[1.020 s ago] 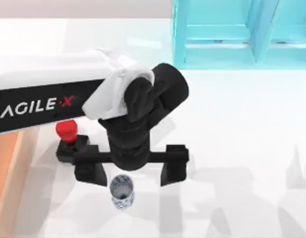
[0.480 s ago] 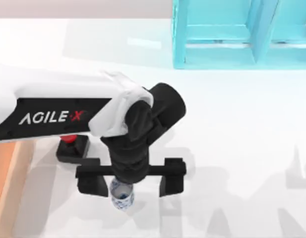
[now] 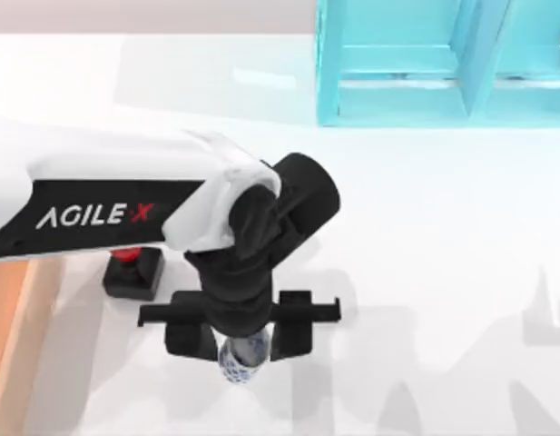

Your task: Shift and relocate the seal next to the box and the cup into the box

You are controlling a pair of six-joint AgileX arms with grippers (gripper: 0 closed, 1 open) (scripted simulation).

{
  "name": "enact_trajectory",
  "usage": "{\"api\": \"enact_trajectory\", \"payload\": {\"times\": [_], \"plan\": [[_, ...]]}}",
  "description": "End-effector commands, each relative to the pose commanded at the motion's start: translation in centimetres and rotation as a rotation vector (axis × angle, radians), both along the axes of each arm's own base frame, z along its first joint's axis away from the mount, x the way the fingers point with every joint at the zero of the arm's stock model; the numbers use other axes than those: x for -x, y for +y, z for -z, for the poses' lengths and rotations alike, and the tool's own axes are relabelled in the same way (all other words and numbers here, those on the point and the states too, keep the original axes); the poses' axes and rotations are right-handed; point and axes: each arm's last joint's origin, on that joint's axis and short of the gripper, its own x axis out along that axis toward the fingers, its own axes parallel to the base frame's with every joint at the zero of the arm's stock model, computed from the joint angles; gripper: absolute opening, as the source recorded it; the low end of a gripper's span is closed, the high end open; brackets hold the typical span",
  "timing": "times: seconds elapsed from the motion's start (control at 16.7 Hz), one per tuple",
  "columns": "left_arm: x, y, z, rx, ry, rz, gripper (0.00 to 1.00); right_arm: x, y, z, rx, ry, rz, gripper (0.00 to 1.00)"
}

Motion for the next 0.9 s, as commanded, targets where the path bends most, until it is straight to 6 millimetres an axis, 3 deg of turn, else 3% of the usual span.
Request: {"api": "enact_trajectory", "payload": {"times": [0.3, 0.9], "plan": [[0.0, 0.0, 0.0, 0.0, 0.0, 0.0, 0.02, 0.0, 0.0, 0.0, 0.0, 0.0, 0.0, 1.0], [-0.03, 0.06, -0.12, 0.001, -0.001, 0.001, 0.0, 0.0, 0.0, 0.0, 0.0, 0.0, 0.0, 1.0]]}}
